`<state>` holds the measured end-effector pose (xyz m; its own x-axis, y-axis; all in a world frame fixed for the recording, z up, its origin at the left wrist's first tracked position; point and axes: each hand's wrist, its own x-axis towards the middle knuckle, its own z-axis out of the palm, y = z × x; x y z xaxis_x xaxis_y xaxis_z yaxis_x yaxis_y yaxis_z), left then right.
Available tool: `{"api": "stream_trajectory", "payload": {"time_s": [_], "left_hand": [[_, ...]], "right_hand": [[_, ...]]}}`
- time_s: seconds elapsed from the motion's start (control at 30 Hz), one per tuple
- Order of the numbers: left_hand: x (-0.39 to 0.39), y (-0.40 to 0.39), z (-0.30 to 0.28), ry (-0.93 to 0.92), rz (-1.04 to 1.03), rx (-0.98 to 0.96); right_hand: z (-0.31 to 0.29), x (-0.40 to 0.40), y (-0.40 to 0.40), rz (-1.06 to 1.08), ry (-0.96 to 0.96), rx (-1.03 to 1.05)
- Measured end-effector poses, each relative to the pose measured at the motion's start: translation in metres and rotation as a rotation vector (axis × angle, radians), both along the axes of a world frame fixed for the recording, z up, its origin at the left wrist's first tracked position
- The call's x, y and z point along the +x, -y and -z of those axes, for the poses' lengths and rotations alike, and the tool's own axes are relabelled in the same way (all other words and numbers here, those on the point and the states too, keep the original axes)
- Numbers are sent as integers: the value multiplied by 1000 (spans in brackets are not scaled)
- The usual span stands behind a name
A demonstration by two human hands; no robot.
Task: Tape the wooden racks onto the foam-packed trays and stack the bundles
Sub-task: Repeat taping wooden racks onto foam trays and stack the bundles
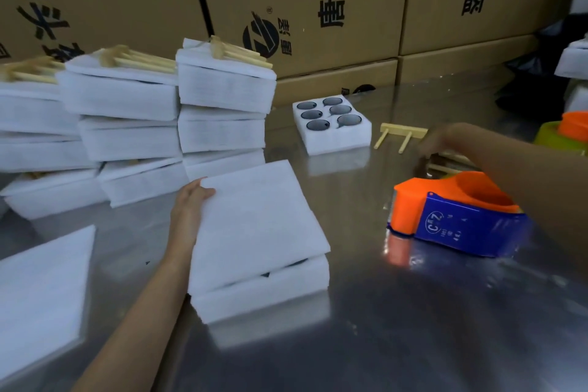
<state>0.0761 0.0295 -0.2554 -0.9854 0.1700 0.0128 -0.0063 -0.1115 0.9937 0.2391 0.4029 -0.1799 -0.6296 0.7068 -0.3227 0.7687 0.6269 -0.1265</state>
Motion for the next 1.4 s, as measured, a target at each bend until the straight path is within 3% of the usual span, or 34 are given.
{"api": "stream_trajectory", "payload": {"time_s": [0.17,0.33,0.43,0.6,0.73,0.8,0.9,1.0,1.1,1.27,1.4], "left_hand": [[3,-1,-3,6,6,7],[6,-2,-5,3,8,18],[9,-2,-6,17,10,24],[14,1,-7,40,14,71],[16,1,-9,37,25,83],[17,2,-8,34,32,86],[18,4,-9,48,45,107],[17,4,-10,66,46,125],[17,3,-9,60,41,133],[17,3,-7,17,36,122],[16,3,-3,15,62,126]], "right_hand": [[4,-9,-5,160,-137,-26],[-10,-11,-5,389,-681,28],[-49,-10,11,369,-955,38],[-99,-4,102,-147,-989,-208],[-118,-8,163,-377,-1108,-429],[-114,-19,181,-348,-1140,-663],[-71,-45,206,-162,-1003,-917],[-18,-61,219,11,-939,-1019],[4,-67,216,49,-1040,-988],[15,-73,242,-266,-928,-486],[25,-66,240,-258,-1017,-409]]}}
